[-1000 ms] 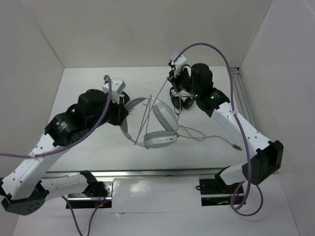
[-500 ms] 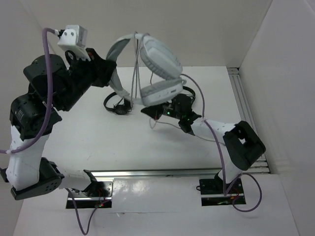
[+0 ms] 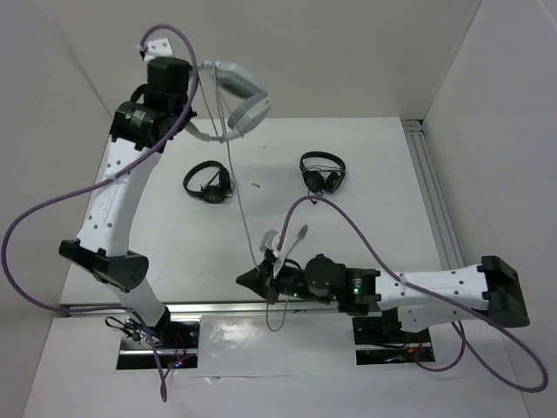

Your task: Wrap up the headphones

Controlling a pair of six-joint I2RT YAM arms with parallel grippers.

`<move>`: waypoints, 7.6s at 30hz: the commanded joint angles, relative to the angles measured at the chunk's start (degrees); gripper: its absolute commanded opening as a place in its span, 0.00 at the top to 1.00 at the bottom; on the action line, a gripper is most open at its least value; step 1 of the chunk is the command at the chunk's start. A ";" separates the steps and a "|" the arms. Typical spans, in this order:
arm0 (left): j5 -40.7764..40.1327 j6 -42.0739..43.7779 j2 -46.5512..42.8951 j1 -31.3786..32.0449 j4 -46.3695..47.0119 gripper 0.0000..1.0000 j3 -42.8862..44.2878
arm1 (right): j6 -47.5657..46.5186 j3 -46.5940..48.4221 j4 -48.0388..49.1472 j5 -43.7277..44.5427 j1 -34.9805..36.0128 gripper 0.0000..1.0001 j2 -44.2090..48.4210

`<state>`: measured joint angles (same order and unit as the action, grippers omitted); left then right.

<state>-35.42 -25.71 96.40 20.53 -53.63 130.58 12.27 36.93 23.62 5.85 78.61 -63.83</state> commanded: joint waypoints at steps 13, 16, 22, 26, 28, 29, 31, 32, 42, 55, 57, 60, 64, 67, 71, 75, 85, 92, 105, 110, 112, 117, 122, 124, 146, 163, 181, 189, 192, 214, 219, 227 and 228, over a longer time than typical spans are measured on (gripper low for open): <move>8.91 3.91 -15.61 12.59 2.20 1.00 -47.92 | -42.21 37.86 -32.55 60.07 5.34 1.00 1.34; 16.23 6.02 -23.34 16.72 5.09 1.00 -56.62 | -50.50 41.46 -26.62 52.71 -3.79 1.00 2.57; 27.94 8.66 -33.72 22.87 6.43 1.00 -62.99 | -56.38 50.16 -23.88 42.05 -17.43 1.00 -4.08; 34.26 9.89 -39.52 25.78 3.53 1.00 -59.59 | -60.44 52.02 -19.84 39.43 -21.03 1.00 -9.54; 36.64 11.90 -42.51 25.78 2.91 1.00 -57.21 | -59.13 55.00 -21.59 36.36 -22.87 1.00 -13.31; 37.87 12.44 -43.31 25.78 2.22 1.00 -54.50 | -57.90 56.40 -23.16 34.95 -23.84 1.00 -14.99; 39.11 12.44 -44.45 25.78 1.51 1.00 -51.15 | -48.73 63.77 -32.72 26.82 -27.87 1.00 -18.85; 37.81 12.44 -44.46 25.78 0.46 1.00 -49.22 | -43.96 66.75 -36.93 21.63 -34.07 1.00 -22.35; 23.20 5.59 -37.69 25.78 9.04 1.00 -31.44 | -13.79 45.81 -24.45 -34.63 -51.27 0.93 -27.13; 3.36 -7.68 -14.68 22.81 9.25 1.00 1.06 | 6.45 22.59 18.39 -38.29 -35.30 0.92 -40.58; 4.20 -8.21 -12.74 15.53 7.84 1.00 3.44 | 5.92 16.62 21.63 -35.83 -33.35 0.92 -39.71; 16.06 -12.68 -8.96 1.86 5.39 1.00 3.45 | 7.06 5.67 29.36 -31.54 -29.31 0.94 -35.85; 23.46 -15.15 -3.16 -8.02 5.37 1.00 0.30 | 6.54 -4.99 32.81 -24.95 -21.43 1.00 -27.52; 24.08 -13.23 -1.74 -10.60 5.37 1.00 -1.55 | 2.25 -7.84 24.66 -13.03 -12.47 1.00 -21.27; 20.66 -8.84 -0.43 -10.60 4.07 1.00 -8.23 | -4.26 -5.83 9.64 2.73 -3.58 1.00 -10.72; 17.59 -6.28 -2.79 -10.08 4.66 1.00 -22.16 | -9.98 1.73 -7.59 15.58 -1.00 1.00 -3.25; 12.49 -4.87 -7.82 -12.01 5.03 1.00 -28.65 | -9.99 0.61 -17.20 13.86 -1.10 1.00 7.74; -5.40 -5.39 -4.82 1.42 1.16 1.00 -31.77 | -15.43 12.98 -28.34 19.27 4.18 1.00 7.33; -5.55 -3.66 -12.70 17.95 3.43 1.00 -46.98 | -37.66 26.62 -30.76 48.55 -2.64 0.98 1.26; 1.12 1.98 -20.09 20.59 8.27 1.00 -50.60 | -35.32 23.02 -21.60 47.35 -9.17 0.93 3.19; 2.36 2.86 -21.42 21.13 8.89 1.00 -51.39 | -33.46 23.01 -19.85 45.40 -12.33 0.91 3.19; 3.69 7.07 -22.75 25.69 8.89 1.00 -52.63 | -30.12 23.01 -16.94 40.66 -18.57 0.88 1.52; -0.17 7.08 -23.36 28.85 8.36 1.00 -55.34 | -28.80 27.05 -16.94 35.55 -22.88 0.88 -1.37; -1.49 7.08 -23.36 29.38 8.36 1.00 -55.35 | -28.27 28.28 -16.94 33.80 -23.94 0.88 -2.25; 11.68 12.70 -28.46 35.71 9.42 1.00 -57.72 | -17.63 29.25 -17.02 8.40 -43.44 0.90 -10.87; 21.18 15.87 -37.07 38.88 6.78 1.00 -47.19 | -13.60 27.95 -11.16 -28.51 -49.17 0.99 -17.81; 6.24 7.43 -39.27 38.88 7.32 1.00 -28.38 | 7.50 24.60 21.72 -44.08 -41.52 0.72 -41.10; -4.01 2.17 -35.49 38.88 2.83 1.00 -23.89 | 11.71 19.00 31.90 -44.69 -40.90 0.65 -42.35; -7.03 -1.18 -34.35 38.88 -0.16 1.00 -23.36 | 13.39 14.15 34.57 -43.12 -39.77 0.51 -36.73; 2.81 -1.97 -35.93 38.88 5.46 1.00 -31.44 | 7.59 9.11 0.85 6.62 -39.23 0.50 -12.96; 1.58 -1.97 -35.93 38.88 5.99 1.00 -31.44 | 5.40 1.24 12.93 -13.45 -43.18 0.48 -7.81; -1.67 -3.90 -35.93 38.88 3.26 1.00 -30.13 | -2.07 -2.20 6.01 -28.43 -45.91 0.46 2.91; -2.19 -3.90 -35.93 38.88 2.74 1.00 -30.13 | -2.69 -2.73 4.00 -28.96 -45.91 0.46 4.40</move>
<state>-35.20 -25.67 62.11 59.35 -56.34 98.00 13.82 35.62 30.15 -16.43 33.06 -64.82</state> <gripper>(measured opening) 0.210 0.540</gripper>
